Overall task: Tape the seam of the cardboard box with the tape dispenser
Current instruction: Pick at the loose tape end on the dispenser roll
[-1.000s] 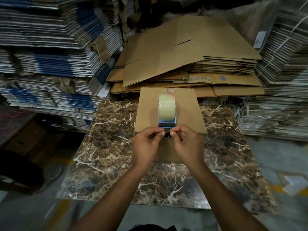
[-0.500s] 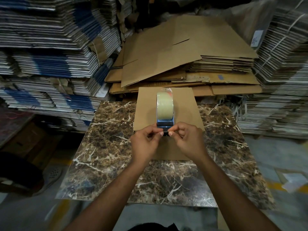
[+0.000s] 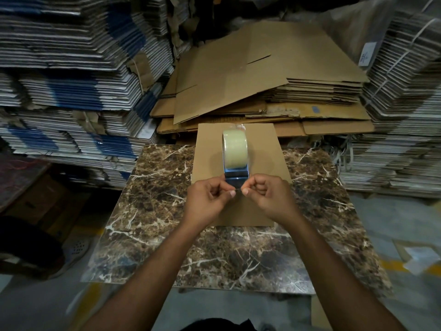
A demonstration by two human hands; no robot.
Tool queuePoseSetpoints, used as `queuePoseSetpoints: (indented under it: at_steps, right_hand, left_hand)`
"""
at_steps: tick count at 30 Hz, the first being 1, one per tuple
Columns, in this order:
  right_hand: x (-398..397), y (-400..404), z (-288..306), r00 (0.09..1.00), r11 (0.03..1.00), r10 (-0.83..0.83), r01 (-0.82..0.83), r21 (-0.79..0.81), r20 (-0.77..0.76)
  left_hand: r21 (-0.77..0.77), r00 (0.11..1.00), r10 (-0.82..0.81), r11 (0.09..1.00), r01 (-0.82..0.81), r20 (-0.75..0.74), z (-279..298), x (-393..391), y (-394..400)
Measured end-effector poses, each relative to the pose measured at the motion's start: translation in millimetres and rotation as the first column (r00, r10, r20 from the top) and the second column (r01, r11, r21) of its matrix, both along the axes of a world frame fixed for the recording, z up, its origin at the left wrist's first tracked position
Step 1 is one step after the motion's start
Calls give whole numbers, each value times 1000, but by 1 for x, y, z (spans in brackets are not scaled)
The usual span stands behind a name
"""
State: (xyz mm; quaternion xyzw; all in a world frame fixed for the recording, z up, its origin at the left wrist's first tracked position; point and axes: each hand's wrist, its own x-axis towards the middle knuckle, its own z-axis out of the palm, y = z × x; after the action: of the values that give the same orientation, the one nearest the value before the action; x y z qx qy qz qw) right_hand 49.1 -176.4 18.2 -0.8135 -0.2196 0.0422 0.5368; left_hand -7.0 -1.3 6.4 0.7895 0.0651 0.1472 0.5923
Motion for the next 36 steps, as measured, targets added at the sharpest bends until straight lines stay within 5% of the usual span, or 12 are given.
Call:
queuePoseSetpoints:
  at_steps: [14,22,27,33,36]
  right_hand:
    - [6,-7,2,995,997,69,-67,29,-69]
    - [1,-10,-1,983,942,68,-7,336,-172]
    - [-2,-2,-4,998,984,-32,41,175,-51]
    - [-4,-2,-11,997,968,-70,71,241,-10]
    - [-4,-1,-14,997,966,-80,76,248,6]
  left_hand:
    - [17,988,-149,989,150,-49,10,3,14]
    - [-18,994,-111,994,111,15,2,1,9]
    - [-68,994,-71,995,77,78,3,1,9]
    - [-96,996,-38,994,46,78,8,-4,2]
    - [-262,994,-60,962,81,87,8,-7,0]
